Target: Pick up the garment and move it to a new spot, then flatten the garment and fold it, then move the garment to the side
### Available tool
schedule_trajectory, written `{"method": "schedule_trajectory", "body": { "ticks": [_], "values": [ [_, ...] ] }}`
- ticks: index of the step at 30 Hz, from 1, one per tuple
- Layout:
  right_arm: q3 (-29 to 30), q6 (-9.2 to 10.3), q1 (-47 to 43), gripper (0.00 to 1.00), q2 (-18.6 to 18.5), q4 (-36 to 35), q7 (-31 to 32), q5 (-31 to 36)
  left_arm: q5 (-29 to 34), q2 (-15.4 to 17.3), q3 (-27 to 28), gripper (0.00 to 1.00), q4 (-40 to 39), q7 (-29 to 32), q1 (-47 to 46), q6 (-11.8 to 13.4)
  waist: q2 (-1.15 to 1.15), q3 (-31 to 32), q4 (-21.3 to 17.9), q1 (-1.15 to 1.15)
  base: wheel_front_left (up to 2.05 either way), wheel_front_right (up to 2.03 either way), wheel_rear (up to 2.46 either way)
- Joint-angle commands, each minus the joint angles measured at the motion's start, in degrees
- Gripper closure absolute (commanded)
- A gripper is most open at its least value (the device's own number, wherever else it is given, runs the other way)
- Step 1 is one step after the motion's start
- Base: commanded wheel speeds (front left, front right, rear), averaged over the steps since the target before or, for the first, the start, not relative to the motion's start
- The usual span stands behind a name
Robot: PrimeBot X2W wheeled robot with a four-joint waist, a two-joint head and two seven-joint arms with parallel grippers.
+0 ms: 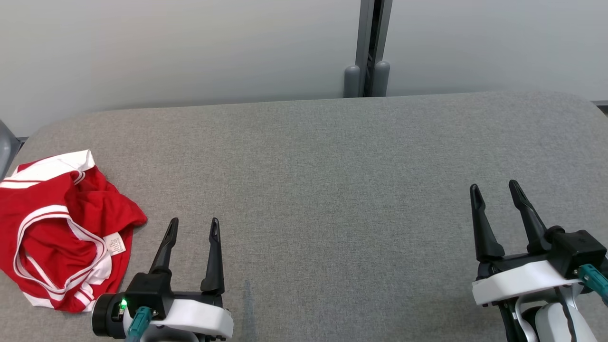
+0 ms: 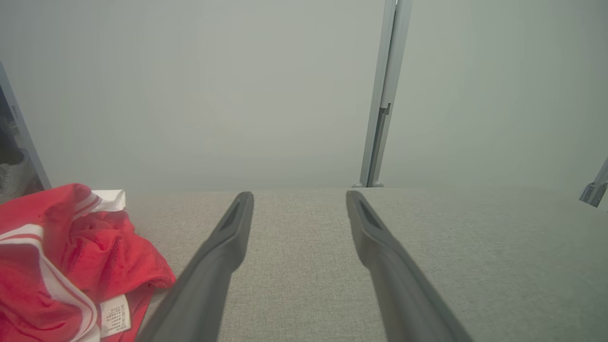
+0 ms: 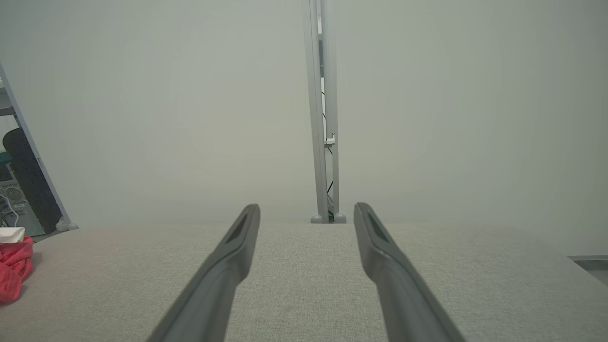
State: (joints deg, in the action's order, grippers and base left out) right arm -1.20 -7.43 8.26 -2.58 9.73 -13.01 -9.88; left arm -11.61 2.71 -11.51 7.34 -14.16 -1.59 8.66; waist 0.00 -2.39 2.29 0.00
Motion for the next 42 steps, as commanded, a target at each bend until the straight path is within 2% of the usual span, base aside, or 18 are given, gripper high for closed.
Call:
{"method": "schedule_trajectory", "body": {
  "ticks": [1,9,19,28,32,35,42],
  "values": [
    [-0.5,-0.10,0.6,0.00,-0.4,0.0,-0.8,1.5,1.7,0.3,0.2,0.00,0.0,-0.4,-0.2,-0.1,0.00,-0.1,-0.1,0.00,0.00,0.00,0.00],
    [-1.3,-0.10,1.1,0.00,-0.5,0.6,-1.8,3.1,2.4,0.3,0.4,0.00,1.3,-0.8,0.0,-0.5,0.00,-0.5,-0.3,0.00,0.00,0.00,0.00],
    [-2.0,-0.09,1.2,0.00,-0.5,1.5,-2.4,2.3,-0.4,0.3,1.0,0.00,2.5,-1.1,-0.2,-1.8,0.00,-0.5,-0.2,0.00,0.00,0.00,0.00],
    [-1.8,-0.09,1.2,0.00,-0.5,1.5,-2.4,1.9,-0.8,0.3,0.8,0.00,2.5,-1.1,-0.5,-1.7,0.00,-0.5,0.5,0.00,0.00,0.00,0.00],
    [-1.7,-0.09,0.3,0.00,-0.5,1.4,-2.4,1.4,-1.0,0.3,0.4,0.00,3.1,-1.1,-0.9,-1.7,0.00,-0.3,2.6,0.00,0.00,0.00,0.00],
    [-0.9,-0.09,-0.1,0.00,-0.5,1.5,-2.4,-1.6,-1.0,0.3,0.1,0.00,2.9,-1.0,-1.0,-1.7,0.00,-0.2,5.3,0.00,0.00,0.00,0.00],
    [-3.3,-0.09,0.5,0.00,-0.5,1.5,-2.3,-3.2,-0.9,0.3,1.9,0.00,2.0,-1.0,0.8,-1.1,0.00,0.4,11.5,0.00,0.00,0.00,0.00]
  ]
}}
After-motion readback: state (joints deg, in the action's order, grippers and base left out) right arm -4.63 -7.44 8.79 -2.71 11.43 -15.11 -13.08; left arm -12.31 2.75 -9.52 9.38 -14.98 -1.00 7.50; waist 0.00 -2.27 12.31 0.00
